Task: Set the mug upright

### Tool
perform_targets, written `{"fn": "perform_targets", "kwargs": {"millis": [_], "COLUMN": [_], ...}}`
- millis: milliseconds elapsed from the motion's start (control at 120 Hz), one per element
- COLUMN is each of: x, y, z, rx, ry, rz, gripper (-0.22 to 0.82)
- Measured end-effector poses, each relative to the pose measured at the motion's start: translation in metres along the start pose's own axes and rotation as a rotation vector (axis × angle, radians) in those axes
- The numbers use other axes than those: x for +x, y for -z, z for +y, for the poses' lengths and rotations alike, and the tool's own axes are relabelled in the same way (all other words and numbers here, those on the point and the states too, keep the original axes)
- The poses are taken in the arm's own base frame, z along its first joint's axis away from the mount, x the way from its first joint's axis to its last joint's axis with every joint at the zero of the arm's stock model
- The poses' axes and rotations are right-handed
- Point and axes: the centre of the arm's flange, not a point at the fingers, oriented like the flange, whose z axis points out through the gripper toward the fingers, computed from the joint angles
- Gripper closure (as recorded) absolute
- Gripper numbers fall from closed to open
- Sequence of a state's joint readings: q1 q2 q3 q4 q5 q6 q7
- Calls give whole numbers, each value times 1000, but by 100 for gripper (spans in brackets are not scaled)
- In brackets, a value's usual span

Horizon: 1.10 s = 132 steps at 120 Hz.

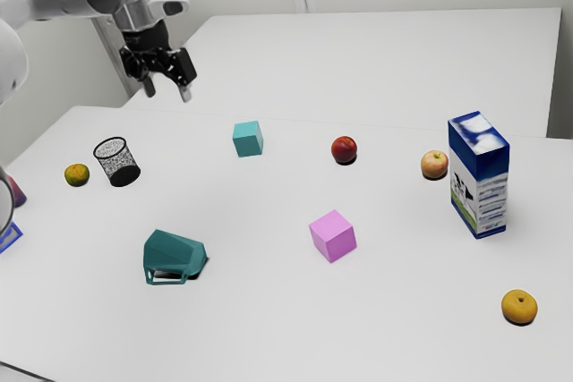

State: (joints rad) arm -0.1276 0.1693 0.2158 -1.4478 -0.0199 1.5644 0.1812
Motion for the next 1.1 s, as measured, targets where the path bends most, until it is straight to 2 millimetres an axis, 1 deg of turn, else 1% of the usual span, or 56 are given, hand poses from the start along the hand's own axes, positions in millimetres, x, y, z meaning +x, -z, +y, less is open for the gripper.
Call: {"fn": "perform_targets", "kwargs": {"millis": [117,158,233,292,342,392,450,558,600,667,733,783,833,875,967,1100], "x": [1,-2,-11,-22,-38,-52,-62,-70,-71,-72,-85,-103,-123,-132,-138,-136], "y": [-5,-12,-27,-49,-69,-85,-101,-125,-133,-151,-175,-189,-200,-207,-220,-239], "z": [-1,-2,-13,-25,-37,-49,-61,-83,-89,-98,-102,-99,-95,-95,-102,-112], "rx": [-33,-68,-150,-235,-319,-383,-439,-503,-523,-559,-612,-659,-698,-715,-721,-708], "ry": [-10,-7,21,54,90,121,153,196,204,216,231,234,236,239,247,247], "rz": [16,11,-2,-28,-50,-62,-75,-95,-104,-127,-162,-177,-181,-179,-173,-171], "gripper": [0,0,0,0,0,0,0,0,0,0,0,0,0,0,0,0]}}
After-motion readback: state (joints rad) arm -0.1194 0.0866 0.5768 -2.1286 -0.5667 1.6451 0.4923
